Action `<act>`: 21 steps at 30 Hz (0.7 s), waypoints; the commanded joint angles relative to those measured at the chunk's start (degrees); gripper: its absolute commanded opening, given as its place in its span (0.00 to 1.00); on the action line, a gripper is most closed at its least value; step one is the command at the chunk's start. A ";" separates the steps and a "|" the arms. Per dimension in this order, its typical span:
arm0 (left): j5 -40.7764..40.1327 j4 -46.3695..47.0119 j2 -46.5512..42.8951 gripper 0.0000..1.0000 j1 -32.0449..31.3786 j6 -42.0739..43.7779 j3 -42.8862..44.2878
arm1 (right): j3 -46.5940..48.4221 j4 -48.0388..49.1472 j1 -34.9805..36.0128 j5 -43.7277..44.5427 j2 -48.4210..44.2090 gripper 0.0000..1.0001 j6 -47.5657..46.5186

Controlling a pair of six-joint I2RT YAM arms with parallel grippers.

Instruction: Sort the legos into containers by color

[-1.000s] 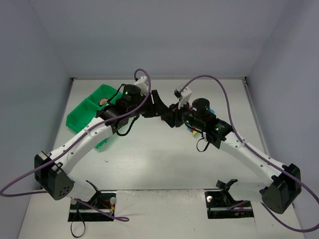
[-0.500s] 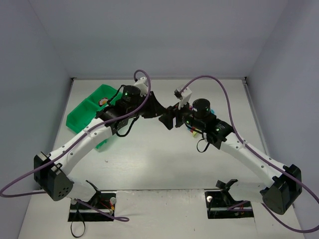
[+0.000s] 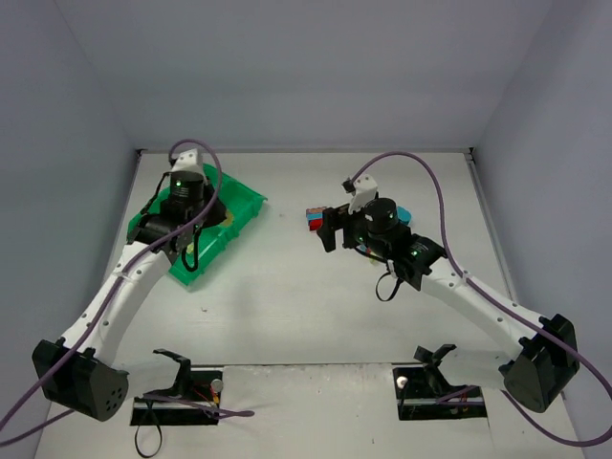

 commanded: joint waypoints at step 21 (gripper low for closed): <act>-7.68 4.75 16.35 0.38 19.14 4.50 -2.59 | -2.56 -7.74 -14.11 15.40 -0.53 0.79 13.99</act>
